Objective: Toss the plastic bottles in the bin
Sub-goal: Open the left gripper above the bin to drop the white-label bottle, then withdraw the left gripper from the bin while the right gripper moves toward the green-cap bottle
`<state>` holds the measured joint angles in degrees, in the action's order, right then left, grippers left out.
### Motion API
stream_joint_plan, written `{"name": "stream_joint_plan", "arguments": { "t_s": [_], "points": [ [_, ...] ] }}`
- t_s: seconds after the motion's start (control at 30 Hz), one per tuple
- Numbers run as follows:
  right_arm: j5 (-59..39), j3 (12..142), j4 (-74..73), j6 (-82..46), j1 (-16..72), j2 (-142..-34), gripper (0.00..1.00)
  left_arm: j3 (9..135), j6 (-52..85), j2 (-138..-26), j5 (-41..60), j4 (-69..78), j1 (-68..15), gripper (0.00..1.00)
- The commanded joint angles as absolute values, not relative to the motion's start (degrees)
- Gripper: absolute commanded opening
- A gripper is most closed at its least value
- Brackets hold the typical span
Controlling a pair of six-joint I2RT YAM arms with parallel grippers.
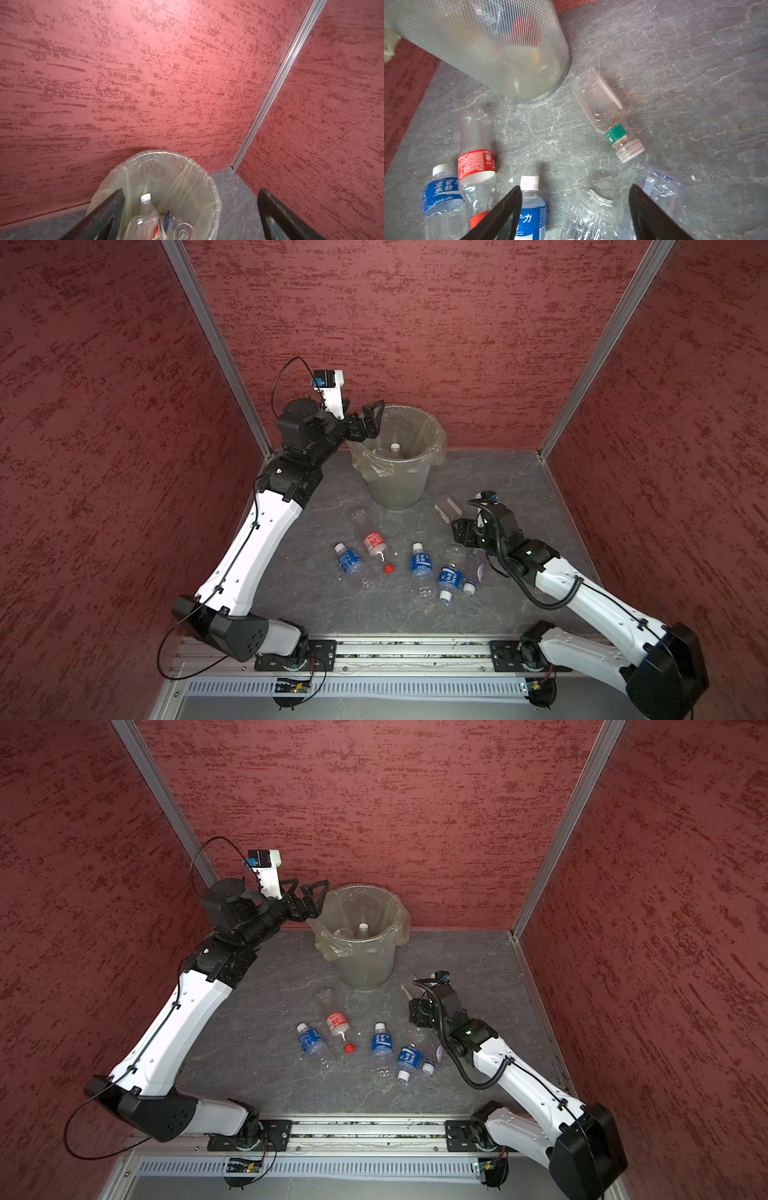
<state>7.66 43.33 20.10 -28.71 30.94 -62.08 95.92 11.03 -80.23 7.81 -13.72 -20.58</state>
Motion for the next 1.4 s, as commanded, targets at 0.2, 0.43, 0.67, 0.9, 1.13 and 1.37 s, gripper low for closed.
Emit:
{"name": "stream_joint_plan", "arguments": {
  "t_s": [0.2,0.43,0.67,0.9,1.13,1.37],
  "points": [
    [8.2,46.1,20.2,-27.6,30.7,-62.8,0.89,86.6,11.9,-76.0,8.2,-15.7,-20.8,0.99],
    [9.0,46.5,21.2,-27.4,30.8,-63.2,0.93,79.5,13.2,-70.6,7.8,-17.5,-21.1,0.99],
    [9.8,48.5,22.3,-25.6,30.8,-65.6,0.98,73.3,14.2,-66.1,7.4,-19.9,-21.9,0.99],
    [9.9,50.7,22.8,-23.8,30.1,-69.1,0.99,68.3,15.1,-62.1,7.4,-22.3,-22.3,0.99],
    [8.6,53.0,23.2,-21.4,28.0,-73.0,0.99,63.2,16.8,-58.9,7.8,-23.6,-22.6,0.99],
    [6.9,55.1,22.8,-19.2,25.5,-76.6,0.99,59.6,17.8,-57.6,8.7,-24.5,-22.7,0.99]
  ]
}}
